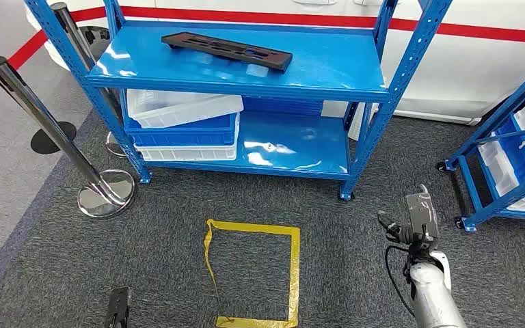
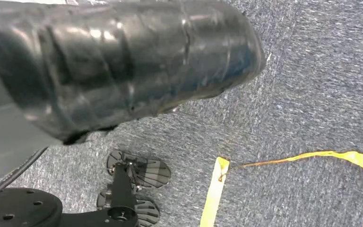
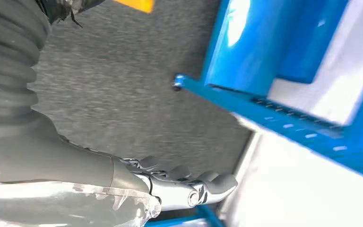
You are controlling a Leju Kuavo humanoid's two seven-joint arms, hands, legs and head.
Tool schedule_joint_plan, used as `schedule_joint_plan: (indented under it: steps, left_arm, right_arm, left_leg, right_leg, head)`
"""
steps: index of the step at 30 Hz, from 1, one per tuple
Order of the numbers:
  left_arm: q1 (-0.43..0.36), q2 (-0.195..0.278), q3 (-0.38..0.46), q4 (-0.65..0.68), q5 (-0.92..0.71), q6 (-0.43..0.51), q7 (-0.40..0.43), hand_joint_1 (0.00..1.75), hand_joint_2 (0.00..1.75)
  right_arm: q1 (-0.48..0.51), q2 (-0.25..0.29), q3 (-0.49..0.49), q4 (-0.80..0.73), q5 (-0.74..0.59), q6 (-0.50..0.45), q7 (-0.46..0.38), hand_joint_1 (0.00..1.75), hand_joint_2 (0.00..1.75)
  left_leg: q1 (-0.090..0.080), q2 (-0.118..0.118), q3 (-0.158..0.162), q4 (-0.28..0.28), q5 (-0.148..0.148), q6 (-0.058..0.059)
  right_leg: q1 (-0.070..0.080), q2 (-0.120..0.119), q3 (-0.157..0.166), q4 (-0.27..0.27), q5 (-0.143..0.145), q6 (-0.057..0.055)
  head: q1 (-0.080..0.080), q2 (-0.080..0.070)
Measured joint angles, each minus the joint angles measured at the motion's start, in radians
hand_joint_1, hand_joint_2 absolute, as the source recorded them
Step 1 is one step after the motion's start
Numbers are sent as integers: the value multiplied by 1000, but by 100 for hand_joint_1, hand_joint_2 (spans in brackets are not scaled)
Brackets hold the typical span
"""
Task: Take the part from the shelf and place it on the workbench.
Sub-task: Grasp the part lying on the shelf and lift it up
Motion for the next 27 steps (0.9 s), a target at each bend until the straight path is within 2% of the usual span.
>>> schedule_joint_plan:
  steps: [4,14,27]
  left_arm:
    - [-8,3,-31,4,5,2,-3,0,0]
    - [-40,12,-117,10,18,14,-12,0,0]
    - [-73,17,-218,15,16,22,-12,0,0]
  right_arm:
    - [-39,-9,61,-48,24,15,32,0,175]
    - [-250,-25,334,-192,138,100,143,0,175]
    - [-483,-18,687,-298,317,232,245,0,175]
  left_leg:
    - [0,-2,-4,0,2,0]
    - [0,-3,-6,0,5,-2]
    - [0,-3,-6,0,6,-3]
  right_leg:
    - [0,-1,0,1,1,0]
    - [0,-3,-2,2,2,-1]
    - [0,-4,-2,3,1,-1]
  head:
    - [0,0]
    - [0,0]
    - [0,0]
